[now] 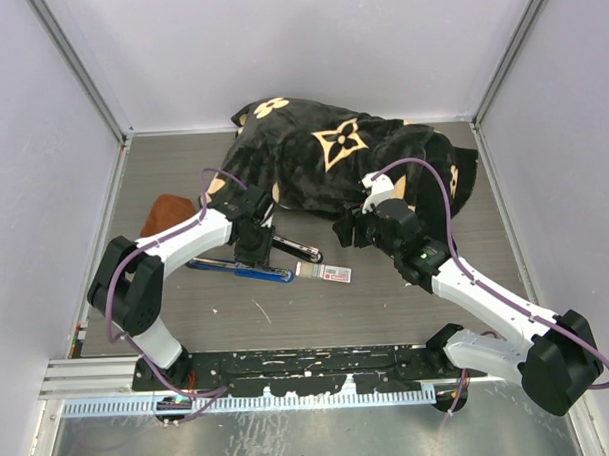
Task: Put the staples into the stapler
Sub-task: Install the staple into the stapler, then adjust the stapler at the center of the board.
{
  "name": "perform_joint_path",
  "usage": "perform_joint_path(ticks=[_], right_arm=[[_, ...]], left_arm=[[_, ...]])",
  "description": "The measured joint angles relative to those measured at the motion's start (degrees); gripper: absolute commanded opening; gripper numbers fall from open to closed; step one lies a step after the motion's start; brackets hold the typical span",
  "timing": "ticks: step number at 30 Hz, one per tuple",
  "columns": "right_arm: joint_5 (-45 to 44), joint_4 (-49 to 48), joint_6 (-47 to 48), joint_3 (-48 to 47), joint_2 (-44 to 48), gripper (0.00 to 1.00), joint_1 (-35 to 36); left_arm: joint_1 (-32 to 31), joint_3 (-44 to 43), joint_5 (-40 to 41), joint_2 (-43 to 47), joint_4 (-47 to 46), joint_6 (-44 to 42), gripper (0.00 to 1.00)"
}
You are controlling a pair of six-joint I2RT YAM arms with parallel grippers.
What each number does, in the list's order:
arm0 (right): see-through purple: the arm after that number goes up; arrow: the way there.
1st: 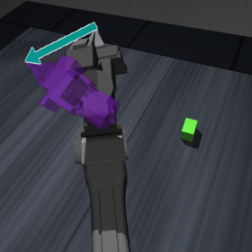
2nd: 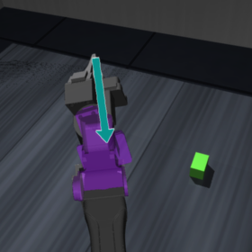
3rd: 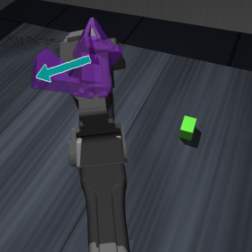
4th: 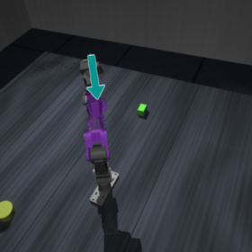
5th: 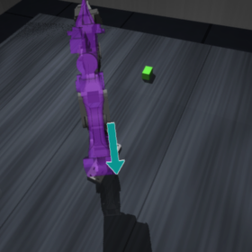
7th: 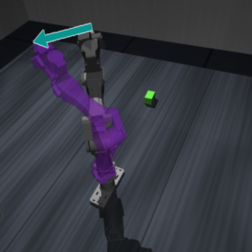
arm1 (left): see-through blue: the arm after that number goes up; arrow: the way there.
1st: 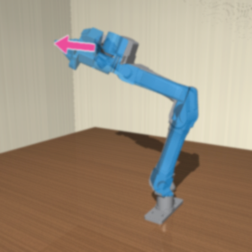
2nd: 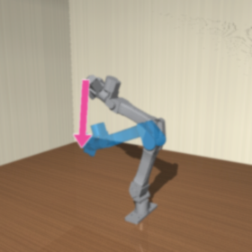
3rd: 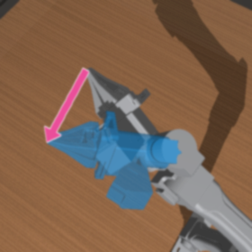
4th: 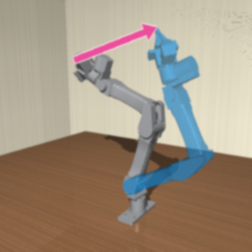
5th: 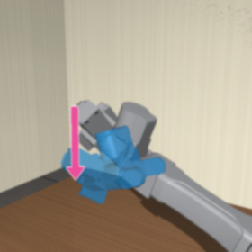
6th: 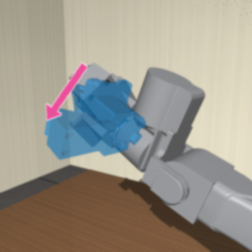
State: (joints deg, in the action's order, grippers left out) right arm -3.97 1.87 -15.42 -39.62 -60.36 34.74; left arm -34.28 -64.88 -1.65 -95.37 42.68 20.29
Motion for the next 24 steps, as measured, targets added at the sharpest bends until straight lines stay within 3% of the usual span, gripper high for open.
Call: perform_joint_path(ticks=[24], right_arm=[[0.0,0.0,0.0,0.0,0.0,0.62,-0.1]], left_arm=[[0.7,-0.7,-1.2,-0.8,-0.5,0.0,0.34]])
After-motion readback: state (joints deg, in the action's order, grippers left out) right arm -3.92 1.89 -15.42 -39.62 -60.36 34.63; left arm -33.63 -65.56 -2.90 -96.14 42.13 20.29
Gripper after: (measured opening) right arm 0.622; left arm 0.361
